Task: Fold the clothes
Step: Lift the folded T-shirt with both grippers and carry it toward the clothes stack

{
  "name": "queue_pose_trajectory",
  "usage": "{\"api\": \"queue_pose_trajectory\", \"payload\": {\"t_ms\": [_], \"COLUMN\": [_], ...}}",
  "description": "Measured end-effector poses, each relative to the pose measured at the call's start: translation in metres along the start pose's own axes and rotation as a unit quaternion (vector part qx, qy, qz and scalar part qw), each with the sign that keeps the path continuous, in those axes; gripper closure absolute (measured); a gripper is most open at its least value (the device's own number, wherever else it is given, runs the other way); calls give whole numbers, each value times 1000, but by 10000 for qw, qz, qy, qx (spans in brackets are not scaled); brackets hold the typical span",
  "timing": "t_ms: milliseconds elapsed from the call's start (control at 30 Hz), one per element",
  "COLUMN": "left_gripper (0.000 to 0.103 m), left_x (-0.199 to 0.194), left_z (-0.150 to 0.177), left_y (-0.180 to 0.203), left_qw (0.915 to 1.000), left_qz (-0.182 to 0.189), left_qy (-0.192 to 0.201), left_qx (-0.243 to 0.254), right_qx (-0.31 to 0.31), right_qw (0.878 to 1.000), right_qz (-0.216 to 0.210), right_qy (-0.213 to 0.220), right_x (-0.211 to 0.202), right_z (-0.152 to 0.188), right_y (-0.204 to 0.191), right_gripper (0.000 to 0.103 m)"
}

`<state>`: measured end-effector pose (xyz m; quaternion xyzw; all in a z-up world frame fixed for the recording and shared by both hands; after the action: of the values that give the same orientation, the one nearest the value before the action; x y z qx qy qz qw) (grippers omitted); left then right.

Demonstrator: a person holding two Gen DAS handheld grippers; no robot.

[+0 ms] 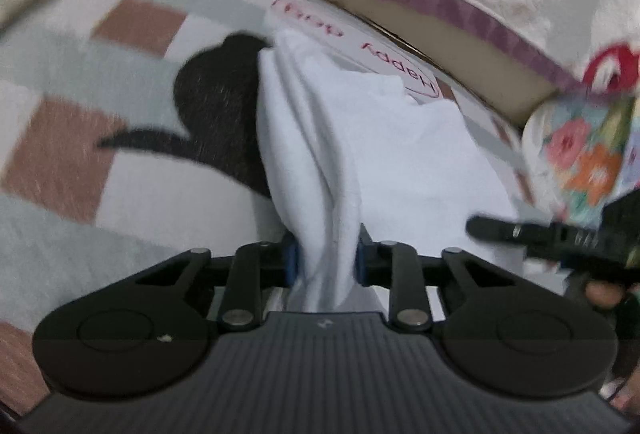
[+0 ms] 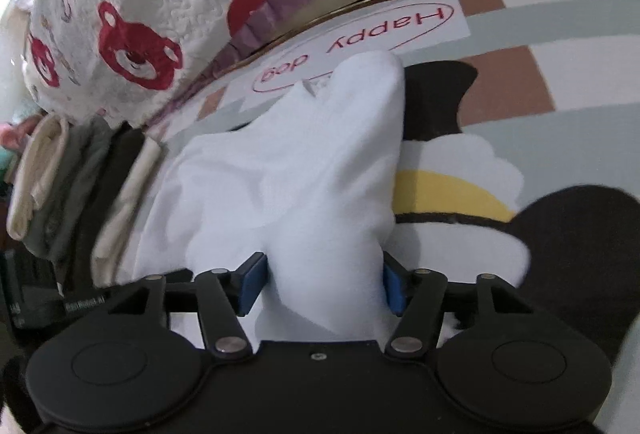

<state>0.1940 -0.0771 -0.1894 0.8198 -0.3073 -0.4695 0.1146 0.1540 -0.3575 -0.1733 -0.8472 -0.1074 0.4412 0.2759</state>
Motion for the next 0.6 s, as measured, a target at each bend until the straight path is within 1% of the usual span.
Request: {"api": "queue_pose_trajectory", "payload": {"t_ms": [33,67,133,233,333,367,433,500,600], "left_gripper": [81,81,81,81,81,81,81,80,80], "left_x": [-2,-6,-19,-48,-87,-99,-121,-142,-172], "left_z": [-1,-2,-7,-14,-14,-14,-12,-8,3], "left_y": [7,15,26,42,61,66,73,78,86], "left_qw": [9996,9987,9969,9933,9824,9782,9741,9709,9614], "left_qz": [-127,-239,-362,-459,-787,-905,-1112,-1387,-1815], "left_qy": [46,102,256,602,1025,1139,1224,1250,1236], "left_qx": [236,430,651,870,1350,1479,1542,1497,1658], "right_qx": [-68,-174,-432,-801,-1129,-1200,-1337,-1513,-1752], "right_qw": [9999,9995,9975,9932,9871,9852,9813,9779,9741], "right_qz": [-100,-209,-405,-470,-543,-627,-779,-865,-868], "right_qy": [66,186,391,704,992,1056,1148,1159,1135], "right_x": [-3,-10,-27,-54,-80,-86,-99,-109,-118], "right_z": [-1,-2,-4,-5,-5,-4,-1,4,17], "right_y": [-4,-10,-25,-53,-80,-89,-107,-123,-149], "right_gripper": [49,51,53,53,53,53,53,53,53]}}
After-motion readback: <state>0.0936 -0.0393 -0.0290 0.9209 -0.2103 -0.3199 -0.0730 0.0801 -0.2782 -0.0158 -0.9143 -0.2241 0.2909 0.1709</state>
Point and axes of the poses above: each gripper's, at about its wrist camera, not at the fingertips, and x roughly the way its jaws point, y to its right, z to its underside, the point moved 5 cm from there along x, roughly the way its jaws point, and after that the axes turned 2 degrees about z, right-handed, at the moved point
